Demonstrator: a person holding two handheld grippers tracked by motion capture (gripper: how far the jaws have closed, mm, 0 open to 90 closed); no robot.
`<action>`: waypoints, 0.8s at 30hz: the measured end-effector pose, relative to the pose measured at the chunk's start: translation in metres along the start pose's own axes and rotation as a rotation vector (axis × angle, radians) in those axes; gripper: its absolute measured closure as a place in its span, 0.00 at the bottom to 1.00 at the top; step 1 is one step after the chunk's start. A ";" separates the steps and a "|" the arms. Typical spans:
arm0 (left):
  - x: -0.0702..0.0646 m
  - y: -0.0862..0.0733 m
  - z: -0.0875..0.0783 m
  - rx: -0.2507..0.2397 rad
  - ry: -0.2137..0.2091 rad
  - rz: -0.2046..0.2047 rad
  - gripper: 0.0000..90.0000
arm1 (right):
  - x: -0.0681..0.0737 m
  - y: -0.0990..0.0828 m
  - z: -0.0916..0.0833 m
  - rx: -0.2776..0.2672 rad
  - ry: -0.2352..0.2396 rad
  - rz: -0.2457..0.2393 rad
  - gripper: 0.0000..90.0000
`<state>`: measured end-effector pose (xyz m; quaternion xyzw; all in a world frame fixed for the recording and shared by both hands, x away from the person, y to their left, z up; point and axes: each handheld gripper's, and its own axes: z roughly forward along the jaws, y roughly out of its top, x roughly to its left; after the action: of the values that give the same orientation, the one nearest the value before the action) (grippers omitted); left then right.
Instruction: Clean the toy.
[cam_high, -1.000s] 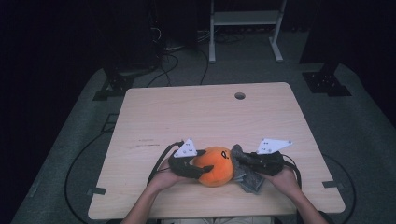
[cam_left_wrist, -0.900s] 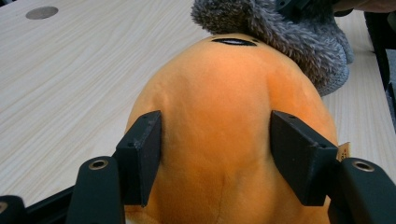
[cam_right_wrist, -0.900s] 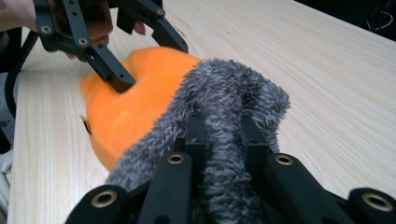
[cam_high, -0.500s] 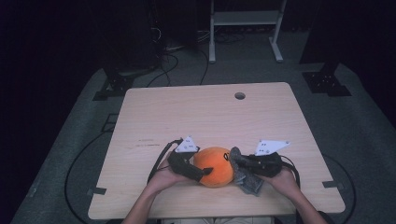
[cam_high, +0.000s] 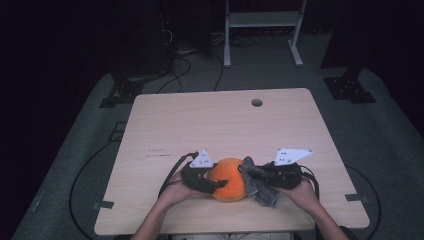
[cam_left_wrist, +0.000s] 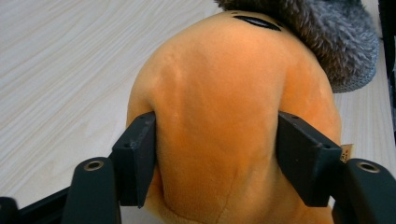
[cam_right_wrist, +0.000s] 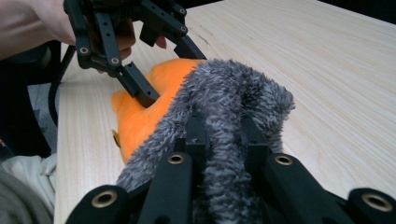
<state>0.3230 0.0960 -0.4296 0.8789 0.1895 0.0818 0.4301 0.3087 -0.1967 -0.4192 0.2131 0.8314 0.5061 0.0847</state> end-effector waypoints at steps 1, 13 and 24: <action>0.000 0.000 0.000 0.000 0.000 0.000 0.38 | 0.000 0.000 0.000 0.000 0.000 0.000 0.86; -0.003 0.006 0.000 0.034 0.059 0.022 0.14 | -0.005 -0.022 -0.004 0.073 -0.037 0.033 0.87; -0.002 0.005 0.000 0.018 0.040 0.030 0.21 | -0.004 -0.003 0.006 0.024 -0.010 0.015 0.87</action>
<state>0.3224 0.0928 -0.4253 0.8837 0.1856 0.1039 0.4168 0.3136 -0.1945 -0.4248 0.2226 0.8355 0.4956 0.0824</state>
